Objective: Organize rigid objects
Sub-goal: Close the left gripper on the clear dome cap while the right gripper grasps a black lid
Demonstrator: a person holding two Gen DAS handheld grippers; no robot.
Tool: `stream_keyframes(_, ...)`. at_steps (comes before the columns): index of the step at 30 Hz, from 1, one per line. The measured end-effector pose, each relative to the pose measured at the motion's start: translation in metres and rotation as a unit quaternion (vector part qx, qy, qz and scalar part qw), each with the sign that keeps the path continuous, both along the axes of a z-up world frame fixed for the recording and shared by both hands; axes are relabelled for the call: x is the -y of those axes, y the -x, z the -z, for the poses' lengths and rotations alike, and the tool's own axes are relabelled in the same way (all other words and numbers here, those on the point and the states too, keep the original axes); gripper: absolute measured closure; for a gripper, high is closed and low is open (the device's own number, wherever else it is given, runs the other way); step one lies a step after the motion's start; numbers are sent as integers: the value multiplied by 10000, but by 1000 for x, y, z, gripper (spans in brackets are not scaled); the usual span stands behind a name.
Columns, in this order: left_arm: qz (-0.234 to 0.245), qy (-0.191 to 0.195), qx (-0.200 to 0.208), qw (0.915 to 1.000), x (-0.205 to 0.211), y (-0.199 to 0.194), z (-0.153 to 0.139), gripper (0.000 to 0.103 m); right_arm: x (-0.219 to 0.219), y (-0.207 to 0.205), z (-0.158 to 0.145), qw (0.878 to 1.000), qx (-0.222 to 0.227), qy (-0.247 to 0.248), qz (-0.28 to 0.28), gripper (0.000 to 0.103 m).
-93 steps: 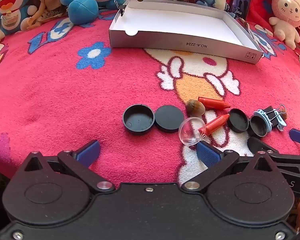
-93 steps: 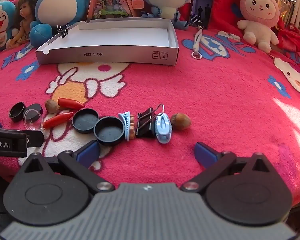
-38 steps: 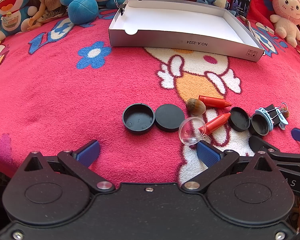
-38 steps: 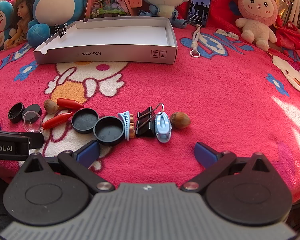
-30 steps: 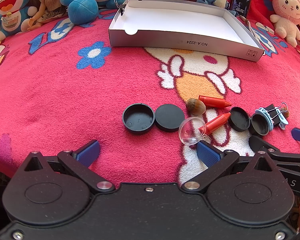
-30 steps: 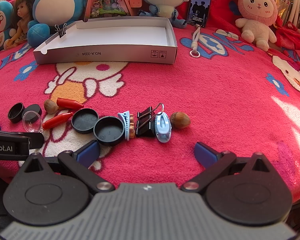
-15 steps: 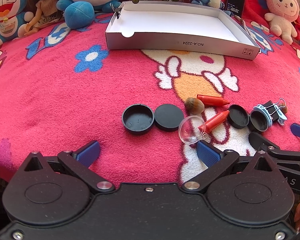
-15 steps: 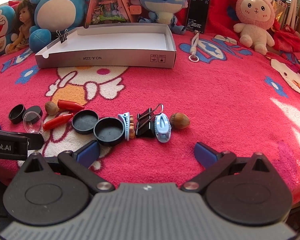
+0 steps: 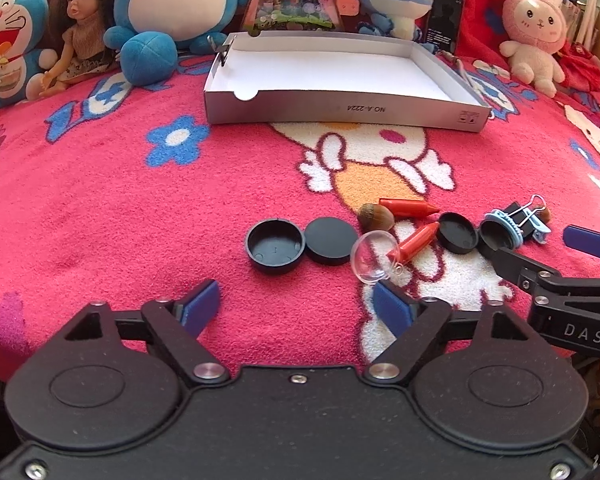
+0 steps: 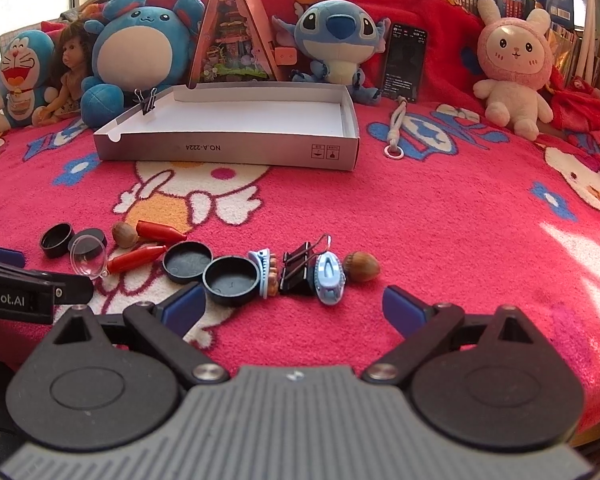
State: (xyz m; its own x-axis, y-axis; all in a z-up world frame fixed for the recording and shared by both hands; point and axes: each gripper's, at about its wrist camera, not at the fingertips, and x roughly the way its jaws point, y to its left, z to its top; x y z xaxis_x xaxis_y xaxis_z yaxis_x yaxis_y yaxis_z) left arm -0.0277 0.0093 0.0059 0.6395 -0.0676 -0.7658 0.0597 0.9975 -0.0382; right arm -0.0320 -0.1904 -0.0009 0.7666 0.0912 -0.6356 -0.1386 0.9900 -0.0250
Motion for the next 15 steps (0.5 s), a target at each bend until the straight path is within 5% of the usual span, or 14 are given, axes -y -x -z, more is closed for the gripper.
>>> stream_keyframes(4,312,70,163,9994,4,11,-5,51,-4,7,-4,9996,112,-91,-259,18)
stream_keyframes(11,578,83,511,9970,16,20,-6,64,-11,13,-5,9977,56,-254,-627,58)
stream_keyframes(15,783,-63,755,9940,24,24,-9,67,-13,9,-2,9965,-73,-391,-730,64)
